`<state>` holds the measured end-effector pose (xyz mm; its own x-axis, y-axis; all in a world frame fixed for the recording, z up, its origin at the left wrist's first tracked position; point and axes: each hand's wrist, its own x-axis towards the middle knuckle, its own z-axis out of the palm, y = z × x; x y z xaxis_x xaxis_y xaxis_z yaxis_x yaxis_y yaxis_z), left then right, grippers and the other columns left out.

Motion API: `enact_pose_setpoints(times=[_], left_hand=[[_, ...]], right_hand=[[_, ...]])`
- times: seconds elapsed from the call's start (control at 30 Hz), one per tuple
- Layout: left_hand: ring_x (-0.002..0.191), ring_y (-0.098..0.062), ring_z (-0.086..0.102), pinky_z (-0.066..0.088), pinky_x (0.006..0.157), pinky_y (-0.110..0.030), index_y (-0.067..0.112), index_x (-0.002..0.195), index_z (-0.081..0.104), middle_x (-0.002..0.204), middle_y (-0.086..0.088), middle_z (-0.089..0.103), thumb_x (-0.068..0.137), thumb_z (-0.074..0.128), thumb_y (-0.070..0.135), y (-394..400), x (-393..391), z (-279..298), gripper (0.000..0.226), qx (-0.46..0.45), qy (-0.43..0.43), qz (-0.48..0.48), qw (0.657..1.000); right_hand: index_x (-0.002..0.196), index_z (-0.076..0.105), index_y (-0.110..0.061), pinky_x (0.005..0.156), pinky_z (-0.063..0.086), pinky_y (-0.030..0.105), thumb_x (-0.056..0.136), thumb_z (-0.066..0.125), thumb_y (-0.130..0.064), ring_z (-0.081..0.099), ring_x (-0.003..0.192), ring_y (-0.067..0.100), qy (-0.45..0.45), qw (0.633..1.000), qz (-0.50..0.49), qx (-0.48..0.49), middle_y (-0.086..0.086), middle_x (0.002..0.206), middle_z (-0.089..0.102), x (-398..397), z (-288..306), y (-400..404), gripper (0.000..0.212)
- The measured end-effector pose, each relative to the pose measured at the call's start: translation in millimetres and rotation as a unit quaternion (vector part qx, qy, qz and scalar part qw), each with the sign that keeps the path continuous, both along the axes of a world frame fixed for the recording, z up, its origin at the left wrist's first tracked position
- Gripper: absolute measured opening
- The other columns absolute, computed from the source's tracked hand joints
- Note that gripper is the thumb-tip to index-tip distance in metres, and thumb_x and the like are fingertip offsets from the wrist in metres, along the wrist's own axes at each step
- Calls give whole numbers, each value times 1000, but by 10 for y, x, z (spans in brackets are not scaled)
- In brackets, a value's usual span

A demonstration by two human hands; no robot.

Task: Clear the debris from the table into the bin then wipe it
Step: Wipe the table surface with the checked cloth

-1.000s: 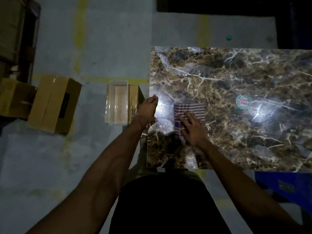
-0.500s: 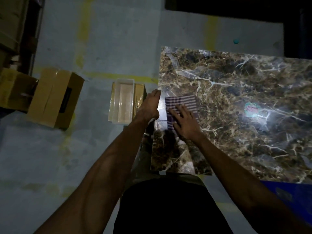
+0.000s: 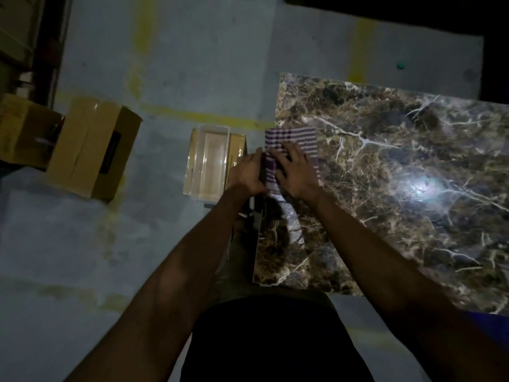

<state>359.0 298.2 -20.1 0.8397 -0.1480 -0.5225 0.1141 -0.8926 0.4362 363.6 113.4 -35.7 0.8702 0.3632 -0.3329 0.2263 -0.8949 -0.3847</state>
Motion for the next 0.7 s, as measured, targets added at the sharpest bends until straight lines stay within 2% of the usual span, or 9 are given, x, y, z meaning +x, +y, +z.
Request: enact_pose_setpoints(times=[0.13, 0.23, 0.4, 0.57, 0.7], left_hand=[[134, -40, 46, 49, 102, -51, 10, 160, 17, 146, -17, 50, 48, 99, 56, 59, 48, -57, 146, -3, 26, 13, 1000], [137, -39, 42, 46, 107, -49, 10, 163, 12, 151, -18, 45, 53, 99, 49, 54, 138, -57, 145, -22, 41, -3, 999], [136, -42, 44, 45, 107, -49, 9, 163, 14, 148, -22, 48, 65, 94, 41, 11, 321, -42, 131, -51, 46, 8, 998], [129, -42, 52, 46, 106, -45, 1, 161, 16, 140, -27, 54, 67, 91, 30, -22, 458, -70, 124, -86, 24, 39, 995], [129, -40, 52, 47, 106, -46, 4, 163, 13, 142, -26, 53, 61, 97, 33, 23, 503, -166, 135, -97, 46, 54, 993]], right_hand=[[161, 23, -41, 120, 25, 59, 103, 42, -47, 16, 157, 36, 12, 1000, 21, 8, 7, 170, 21, -329, 70, -369, 61], [161, 23, -40, 120, 28, 63, 101, 36, -57, 19, 155, 39, -3, 999, -32, -18, 9, 169, 20, -2, 19, -463, 64], [161, 32, -28, 122, 23, 62, 98, 39, -50, 20, 154, 45, -33, 993, -116, -6, 17, 167, 26, 692, -60, -78, 67], [160, 31, -33, 120, 24, 62, 100, 46, -40, 18, 155, 41, -22, 998, -54, 17, 11, 169, 23, 357, -76, 27, 62], [160, 30, -38, 119, 29, 59, 101, 44, -46, 20, 156, 37, -14, 999, -32, 20, 7, 170, 22, 123, -29, -260, 62]])
